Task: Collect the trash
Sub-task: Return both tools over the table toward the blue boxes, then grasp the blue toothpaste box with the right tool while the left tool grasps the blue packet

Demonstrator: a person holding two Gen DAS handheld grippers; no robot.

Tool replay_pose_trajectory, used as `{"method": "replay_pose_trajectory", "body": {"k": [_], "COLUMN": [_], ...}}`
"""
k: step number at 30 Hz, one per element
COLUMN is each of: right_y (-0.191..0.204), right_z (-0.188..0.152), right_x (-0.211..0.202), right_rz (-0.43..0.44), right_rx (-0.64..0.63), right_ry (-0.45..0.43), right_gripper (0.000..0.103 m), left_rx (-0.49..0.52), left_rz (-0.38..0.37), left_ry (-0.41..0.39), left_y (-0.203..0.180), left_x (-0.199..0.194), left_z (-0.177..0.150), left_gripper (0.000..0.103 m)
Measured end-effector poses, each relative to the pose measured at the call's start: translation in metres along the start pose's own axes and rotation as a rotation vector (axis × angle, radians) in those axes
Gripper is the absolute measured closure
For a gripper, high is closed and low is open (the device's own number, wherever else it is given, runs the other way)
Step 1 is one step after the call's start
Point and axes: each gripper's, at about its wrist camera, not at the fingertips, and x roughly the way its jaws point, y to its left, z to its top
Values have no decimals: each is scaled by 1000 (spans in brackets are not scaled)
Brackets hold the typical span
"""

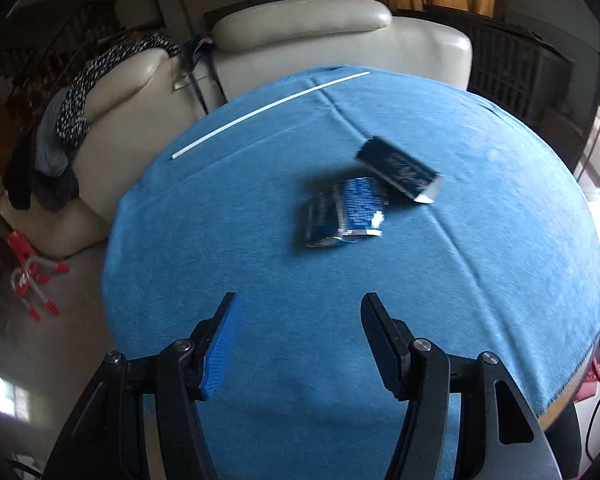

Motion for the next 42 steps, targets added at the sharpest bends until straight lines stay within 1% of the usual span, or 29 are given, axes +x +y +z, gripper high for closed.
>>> {"method": "replay_pose_trajectory", "body": {"k": [5, 9, 14, 17, 19, 23, 27, 30, 35, 38, 40, 42], "right_y": [14, 23, 27, 24, 25, 29, 31, 39, 62, 73, 80, 82], "right_z": [11, 27, 47, 58, 67, 80, 88, 86, 76, 68, 64, 63], "right_x": [47, 94, 150, 181, 203, 241, 277, 290, 298, 296, 291, 283], "right_rz": [18, 44, 97, 138, 162, 169, 180, 186, 140, 119, 96, 74], "right_rx": [-50, -93, -96, -75, -71, -96, -96, -110, -203, -272, -309, -329], "right_ry": [67, 121, 174, 195, 212, 239, 299, 329, 326, 318, 283, 255], "right_gripper": [36, 36, 36, 35, 33, 32, 31, 31, 32, 38, 43, 49], "left_rx": [-19, -30, -46, -57, -64, -75, -98, -111, -118, -104, -101, -104], "left_rz": [-28, -54, -75, -79, -79, -70, -69, -73, -83, -85, -92, -116], "left_ry": [19, 45, 69, 80, 84, 92, 101, 104, 106, 97, 93, 92], "left_y": [11, 16, 26, 34, 38, 46, 55, 60, 59, 54, 51, 47], "left_x": [19, 34, 45, 49, 51, 55, 61, 64, 68, 65, 63, 64], "left_z": [6, 11, 15, 17, 18, 20, 25, 28, 35, 38, 41, 45], "left_gripper": [40, 40, 40, 40, 40, 40, 40, 40, 40, 40, 40, 40]}}
